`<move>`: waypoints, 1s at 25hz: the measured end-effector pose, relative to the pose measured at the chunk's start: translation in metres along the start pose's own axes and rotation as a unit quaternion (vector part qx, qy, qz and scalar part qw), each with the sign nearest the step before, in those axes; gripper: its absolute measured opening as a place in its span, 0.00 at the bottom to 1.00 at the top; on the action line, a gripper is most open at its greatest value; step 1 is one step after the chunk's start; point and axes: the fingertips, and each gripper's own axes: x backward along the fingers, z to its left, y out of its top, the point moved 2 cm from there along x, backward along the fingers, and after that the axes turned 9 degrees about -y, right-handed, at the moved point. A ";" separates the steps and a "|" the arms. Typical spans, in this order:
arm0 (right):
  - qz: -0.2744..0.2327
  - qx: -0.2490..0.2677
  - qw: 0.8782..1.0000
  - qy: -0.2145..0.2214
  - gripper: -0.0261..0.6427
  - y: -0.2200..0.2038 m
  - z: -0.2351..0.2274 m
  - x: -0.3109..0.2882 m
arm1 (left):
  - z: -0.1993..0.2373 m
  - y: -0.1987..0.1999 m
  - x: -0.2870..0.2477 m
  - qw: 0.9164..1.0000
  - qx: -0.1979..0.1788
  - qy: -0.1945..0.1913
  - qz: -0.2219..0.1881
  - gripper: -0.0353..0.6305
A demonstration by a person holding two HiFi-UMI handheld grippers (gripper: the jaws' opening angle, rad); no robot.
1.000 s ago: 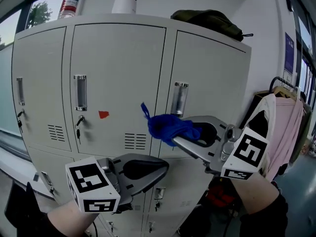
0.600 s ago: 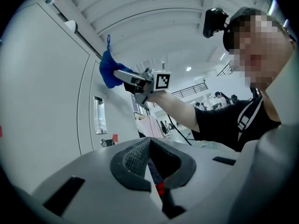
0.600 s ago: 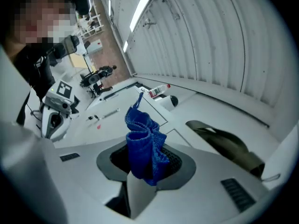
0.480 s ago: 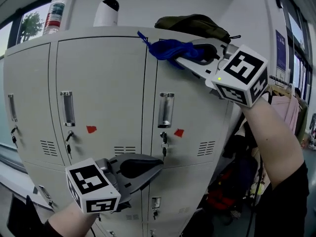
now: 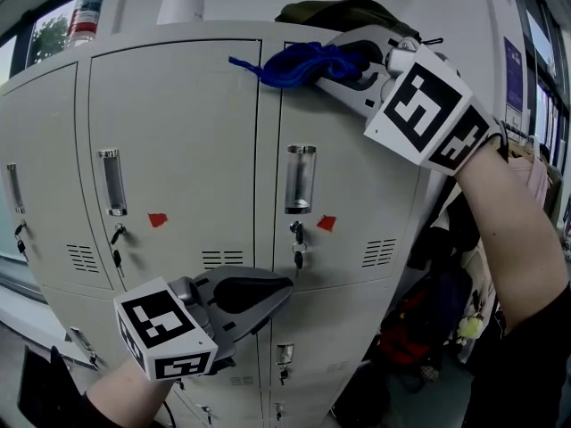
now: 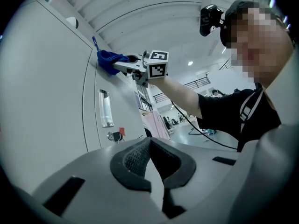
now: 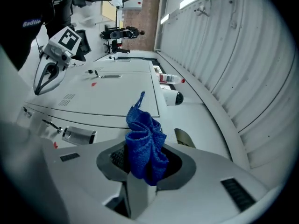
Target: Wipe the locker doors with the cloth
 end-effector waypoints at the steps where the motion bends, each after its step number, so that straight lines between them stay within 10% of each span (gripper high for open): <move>1: -0.001 -0.006 1.000 0.005 0.19 -0.002 0.007 0.002 | 0.000 -0.001 -0.001 1.000 -0.002 0.000 0.004 0.06; 25: 0.021 -0.110 0.987 0.117 0.19 -0.015 0.168 0.052 | -0.042 -0.038 -0.015 0.996 0.026 -0.073 0.037 0.06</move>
